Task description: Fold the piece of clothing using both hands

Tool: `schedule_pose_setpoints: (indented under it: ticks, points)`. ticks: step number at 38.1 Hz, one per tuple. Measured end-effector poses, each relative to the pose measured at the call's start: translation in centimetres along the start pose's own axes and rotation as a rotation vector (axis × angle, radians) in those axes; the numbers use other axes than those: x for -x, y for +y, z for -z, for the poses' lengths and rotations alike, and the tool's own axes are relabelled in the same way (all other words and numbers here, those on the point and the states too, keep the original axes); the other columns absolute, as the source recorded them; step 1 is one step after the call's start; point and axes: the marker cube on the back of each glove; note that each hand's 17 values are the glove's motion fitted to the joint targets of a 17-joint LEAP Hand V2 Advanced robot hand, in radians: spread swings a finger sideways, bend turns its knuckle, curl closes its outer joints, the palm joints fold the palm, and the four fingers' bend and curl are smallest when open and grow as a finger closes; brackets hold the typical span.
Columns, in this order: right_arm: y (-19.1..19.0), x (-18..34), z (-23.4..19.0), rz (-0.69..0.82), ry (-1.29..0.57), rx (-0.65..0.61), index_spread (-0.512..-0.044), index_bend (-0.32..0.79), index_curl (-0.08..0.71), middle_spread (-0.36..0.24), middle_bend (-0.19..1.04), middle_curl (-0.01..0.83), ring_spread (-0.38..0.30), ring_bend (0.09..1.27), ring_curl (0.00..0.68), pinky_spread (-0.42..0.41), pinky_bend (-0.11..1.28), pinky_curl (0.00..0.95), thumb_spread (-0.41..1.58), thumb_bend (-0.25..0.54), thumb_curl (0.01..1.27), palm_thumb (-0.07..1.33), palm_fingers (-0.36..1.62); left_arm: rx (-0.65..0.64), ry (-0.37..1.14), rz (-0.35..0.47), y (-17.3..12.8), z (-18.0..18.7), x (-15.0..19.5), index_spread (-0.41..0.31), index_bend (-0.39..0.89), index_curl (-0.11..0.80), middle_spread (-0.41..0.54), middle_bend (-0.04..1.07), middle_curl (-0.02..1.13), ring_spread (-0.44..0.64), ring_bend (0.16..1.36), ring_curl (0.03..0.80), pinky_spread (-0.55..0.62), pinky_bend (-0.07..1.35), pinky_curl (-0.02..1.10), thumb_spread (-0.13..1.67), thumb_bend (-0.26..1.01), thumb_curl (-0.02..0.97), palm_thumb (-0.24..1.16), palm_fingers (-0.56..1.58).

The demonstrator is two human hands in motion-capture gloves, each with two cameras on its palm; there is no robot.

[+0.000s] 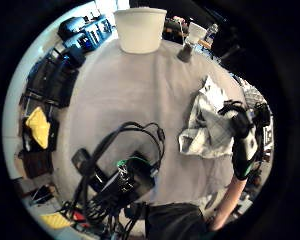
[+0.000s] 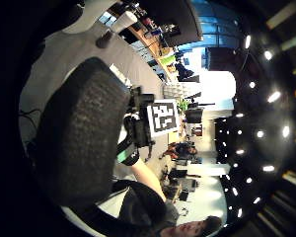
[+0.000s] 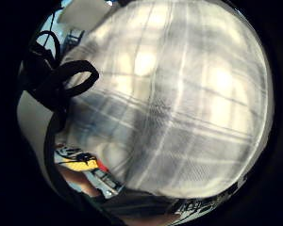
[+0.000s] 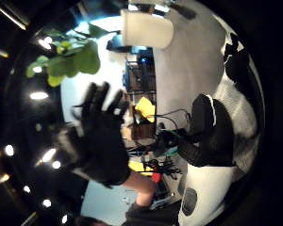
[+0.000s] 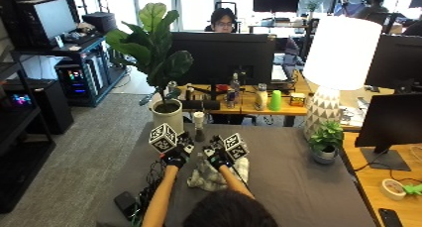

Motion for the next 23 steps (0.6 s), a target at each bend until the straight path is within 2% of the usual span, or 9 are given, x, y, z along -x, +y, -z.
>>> schedule_pose_setpoints:
  ticks: [5, 9, 12, 15, 23]
  points:
    - [0.9, 1.3, 4.7, -0.022, -0.103, -0.016, -0.16, 0.06, 0.253, -0.066, 0.32, 0.504, -0.176, 0.72, 0.484, -0.246, 0.8, 0.471, 0.99, -0.023, 0.53, 0.91, 1.13, 0.012, 0.008, -0.006, 0.1, -0.9, -0.6, -0.033, 0.13, 0.355, 0.102, 0.13, 0.23, 0.03, 0.64, 0.374, 0.03, 0.48, 0.4, 1.36, -0.02, 0.175, 0.06, 0.4]
    - [1.5, 1.6, 8.0, 0.029, -0.12, -0.082, -0.151, 0.08, 0.246, -0.053, 0.32, 0.499, -0.165, 0.71, 0.475, -0.242, 0.78, 0.461, 1.1, -0.023, 0.51, 0.86, 1.14, 0.016, -0.003, -0.021, 0.4, -1.3, -1.5, -0.029, 0.14, 0.349, 0.106, 0.14, 0.23, 0.04, 0.64, 0.372, 0.02, 0.48, 0.39, 1.36, -0.01, 0.174, 0.05, 0.4]
    - [2.1, 0.8, 10.9, 0.029, -0.069, -0.138, -0.146, 0.09, 0.244, -0.048, 0.33, 0.498, -0.16, 0.69, 0.469, -0.238, 0.76, 0.453, 1.16, -0.012, 0.5, 0.86, 1.16, 0.014, -0.035, -0.035, 1.1, -1.2, -2.6, -0.031, 0.14, 0.346, 0.108, 0.14, 0.23, 0.04, 0.64, 0.371, 0.03, 0.49, 0.39, 1.36, -0.01, 0.173, 0.05, 0.4]
    - [2.9, -0.4, 14.4, 0.047, -0.007, -0.186, -0.143, 0.09, 0.242, -0.044, 0.33, 0.495, -0.155, 0.69, 0.465, -0.232, 0.75, 0.447, 1.2, -0.009, 0.49, 0.85, 1.17, 0.04, -0.056, -0.05, 0.5, -2.1, -3.1, -0.031, 0.15, 0.344, 0.109, 0.14, 0.23, 0.04, 0.65, 0.37, 0.03, 0.49, 0.39, 1.35, -0.01, 0.173, 0.04, 0.4]
    - [3.3, -3.4, 18.5, -0.005, 0.097, -0.263, -0.14, 0.09, 0.24, -0.04, 0.34, 0.492, -0.15, 0.67, 0.456, -0.222, 0.73, 0.438, 1.28, -0.006, 0.47, 0.85, 1.19, 0.073, -0.069, -0.076, 0.0, -3.0, -4.3, -0.031, 0.16, 0.345, 0.111, 0.14, 0.23, 0.05, 0.64, 0.364, 0.03, 0.49, 0.39, 1.34, -0.01, 0.175, 0.04, 0.4]
